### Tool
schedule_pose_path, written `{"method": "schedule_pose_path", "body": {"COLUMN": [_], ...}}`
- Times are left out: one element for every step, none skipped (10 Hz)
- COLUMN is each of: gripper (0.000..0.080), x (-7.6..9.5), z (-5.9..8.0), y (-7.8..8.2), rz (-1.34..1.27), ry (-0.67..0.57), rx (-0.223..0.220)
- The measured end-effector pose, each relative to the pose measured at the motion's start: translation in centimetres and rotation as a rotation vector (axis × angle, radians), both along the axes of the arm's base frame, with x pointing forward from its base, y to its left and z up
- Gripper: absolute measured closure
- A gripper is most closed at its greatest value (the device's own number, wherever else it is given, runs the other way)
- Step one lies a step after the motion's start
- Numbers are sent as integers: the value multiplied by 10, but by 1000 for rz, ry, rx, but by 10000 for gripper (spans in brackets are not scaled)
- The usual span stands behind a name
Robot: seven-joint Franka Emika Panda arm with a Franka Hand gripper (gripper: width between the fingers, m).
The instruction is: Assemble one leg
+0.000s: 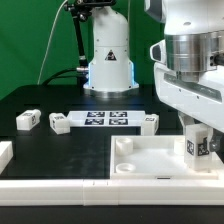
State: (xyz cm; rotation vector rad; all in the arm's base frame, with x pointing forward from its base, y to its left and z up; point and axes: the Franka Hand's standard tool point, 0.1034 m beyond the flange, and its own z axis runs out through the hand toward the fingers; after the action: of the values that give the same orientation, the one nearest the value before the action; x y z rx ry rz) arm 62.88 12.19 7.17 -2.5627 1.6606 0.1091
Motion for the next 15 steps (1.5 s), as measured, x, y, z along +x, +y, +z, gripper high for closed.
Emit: {"method": "schedule_pose_path", "body": {"gripper": [180,180,159,151,151,151,151,151,151,151,151,151,250,389,511], "x": [1,2,1,0,0,0,0,1,1,2,3,3,3,3,3], "z": [1,1,1,1,2,2,2,2,2,2,2,2,2,2,1], "y": [-2,-2,-1,1,3,4,3,2,1,-3,-5,-6,-5,-5,-5], "rz": [86,203,305,420,552,658,773,908,1038,1157,1236,1324,1306,1307,1307], "ry": [-3,-17,-29,-33,-35,-46,-56,-66,-72,-81,-88,-98,-97,-97,-97], "rx": [2,3,3,-2,-8,-9,-12,-21,-31,-27,-25,-23,-22,-22,-22]}}
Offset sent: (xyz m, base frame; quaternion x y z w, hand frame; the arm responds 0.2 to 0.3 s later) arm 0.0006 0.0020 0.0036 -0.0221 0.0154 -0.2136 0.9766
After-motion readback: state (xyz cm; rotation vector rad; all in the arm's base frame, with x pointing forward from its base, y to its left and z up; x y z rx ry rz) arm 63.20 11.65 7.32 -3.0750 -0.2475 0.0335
